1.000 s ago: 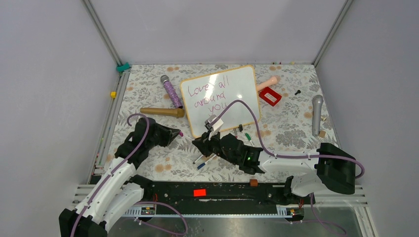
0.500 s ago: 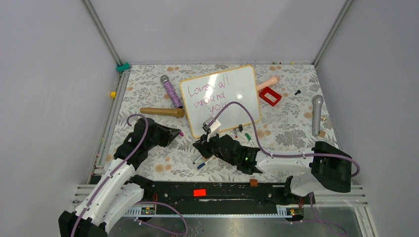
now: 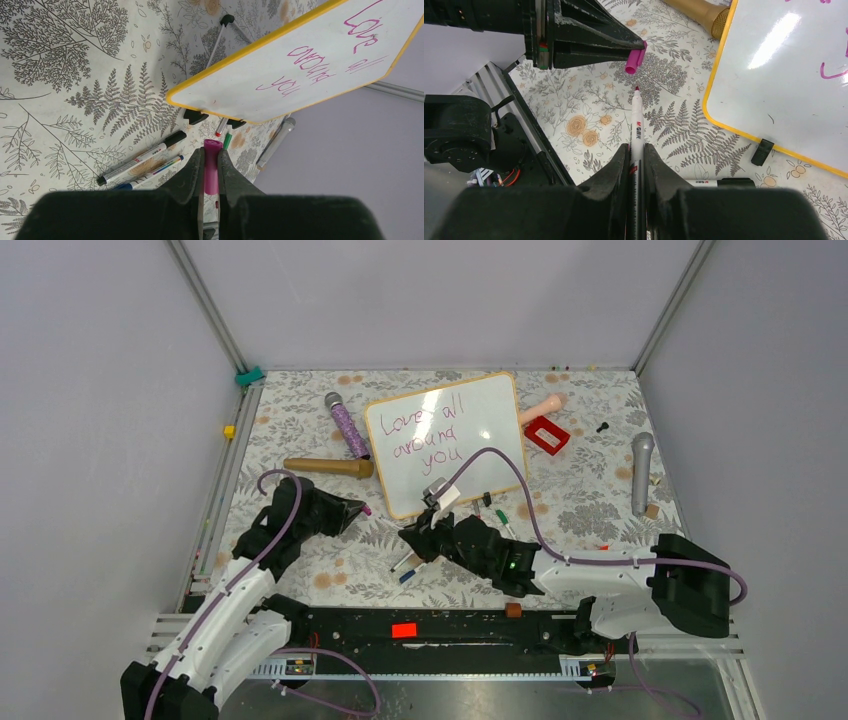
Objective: Write a sentence on the whiteboard
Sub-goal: Insert the whiteboard marker without the cap into the pen cap.
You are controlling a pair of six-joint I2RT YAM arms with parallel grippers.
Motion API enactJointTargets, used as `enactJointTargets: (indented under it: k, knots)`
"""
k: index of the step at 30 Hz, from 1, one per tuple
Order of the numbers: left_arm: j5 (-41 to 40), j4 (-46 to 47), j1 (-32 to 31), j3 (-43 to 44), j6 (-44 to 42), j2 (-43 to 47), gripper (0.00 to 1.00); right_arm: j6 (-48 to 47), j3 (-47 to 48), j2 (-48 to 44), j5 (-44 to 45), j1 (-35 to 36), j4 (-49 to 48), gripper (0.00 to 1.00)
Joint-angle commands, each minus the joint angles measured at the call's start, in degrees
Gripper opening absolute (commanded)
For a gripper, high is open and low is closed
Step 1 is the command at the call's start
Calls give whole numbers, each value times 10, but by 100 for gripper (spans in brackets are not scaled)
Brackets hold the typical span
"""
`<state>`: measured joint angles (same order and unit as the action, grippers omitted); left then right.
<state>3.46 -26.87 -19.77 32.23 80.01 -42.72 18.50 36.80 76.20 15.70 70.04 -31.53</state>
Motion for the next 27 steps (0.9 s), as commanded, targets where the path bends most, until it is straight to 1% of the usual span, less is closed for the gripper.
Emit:
enactJointTargets:
  k: [1,9,27]
  knots:
    - [3,27,3,0,22,-3,0,3,2,-13,16,5,-13,0]
    - [9,32,3,-5,25,-3,0,-4,33,14,9,6,-9,0]
    - [26,53,3,-21,30,-4,0,-13,61,38,10,5,-3,0]
